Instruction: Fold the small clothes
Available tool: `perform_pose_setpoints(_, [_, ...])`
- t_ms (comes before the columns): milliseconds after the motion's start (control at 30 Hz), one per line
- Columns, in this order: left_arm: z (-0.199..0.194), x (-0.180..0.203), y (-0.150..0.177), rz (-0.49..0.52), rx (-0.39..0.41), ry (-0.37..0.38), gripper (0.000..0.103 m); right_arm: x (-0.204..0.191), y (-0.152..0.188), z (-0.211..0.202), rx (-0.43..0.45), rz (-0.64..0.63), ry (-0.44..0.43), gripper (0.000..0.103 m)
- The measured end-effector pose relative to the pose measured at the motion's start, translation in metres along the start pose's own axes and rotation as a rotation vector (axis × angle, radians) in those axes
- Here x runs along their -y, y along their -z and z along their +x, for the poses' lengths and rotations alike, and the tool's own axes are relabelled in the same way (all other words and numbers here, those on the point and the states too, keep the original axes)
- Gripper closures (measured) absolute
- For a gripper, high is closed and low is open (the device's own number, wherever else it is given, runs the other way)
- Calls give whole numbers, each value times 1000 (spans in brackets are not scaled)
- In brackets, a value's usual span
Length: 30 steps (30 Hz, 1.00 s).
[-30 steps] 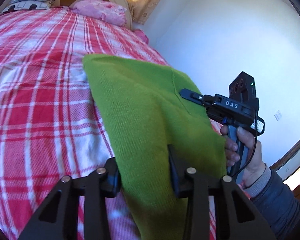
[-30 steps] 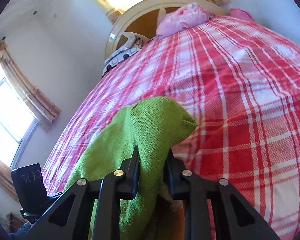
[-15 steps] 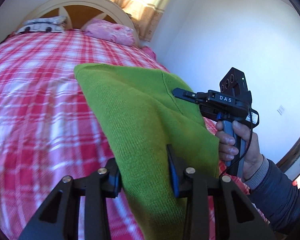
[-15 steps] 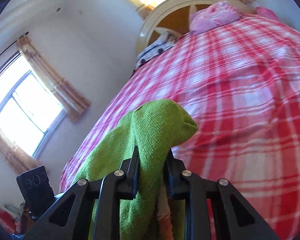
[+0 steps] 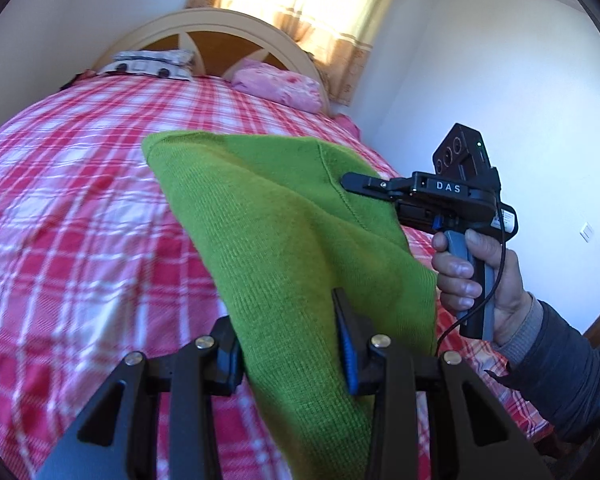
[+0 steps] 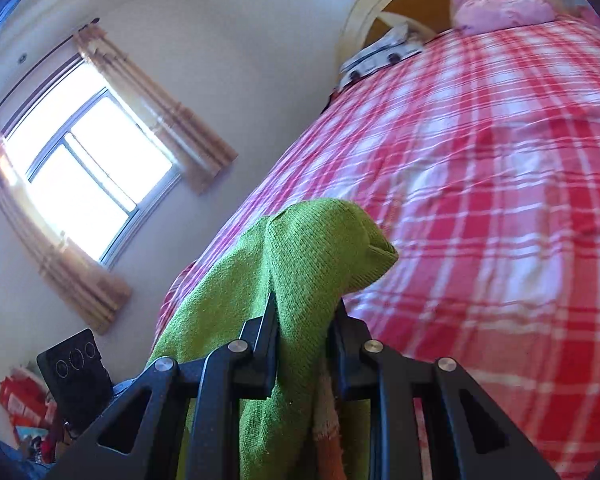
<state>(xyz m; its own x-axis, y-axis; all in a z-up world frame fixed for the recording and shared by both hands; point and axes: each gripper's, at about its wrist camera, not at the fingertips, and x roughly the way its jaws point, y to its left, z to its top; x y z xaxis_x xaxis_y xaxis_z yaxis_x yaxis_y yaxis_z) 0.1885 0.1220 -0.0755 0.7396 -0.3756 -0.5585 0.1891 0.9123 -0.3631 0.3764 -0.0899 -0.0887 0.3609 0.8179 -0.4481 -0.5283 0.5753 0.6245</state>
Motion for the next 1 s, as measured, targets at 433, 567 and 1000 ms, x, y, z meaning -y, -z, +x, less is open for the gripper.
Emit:
perform_pose_setpoints(433, [-55,-54,38,-70,16,-112,64,-57,21,90,-129,-43,-89,81])
perform_pose_setpoints(567, [-64,-67,45,-103,22,-140,64,-67,27,114,-160,-53,-99,81])
perform_pose_setpoints(1000, [-55,-95,82,-156,-12,-211,43,-45,43,161,-237,-50,32,80])
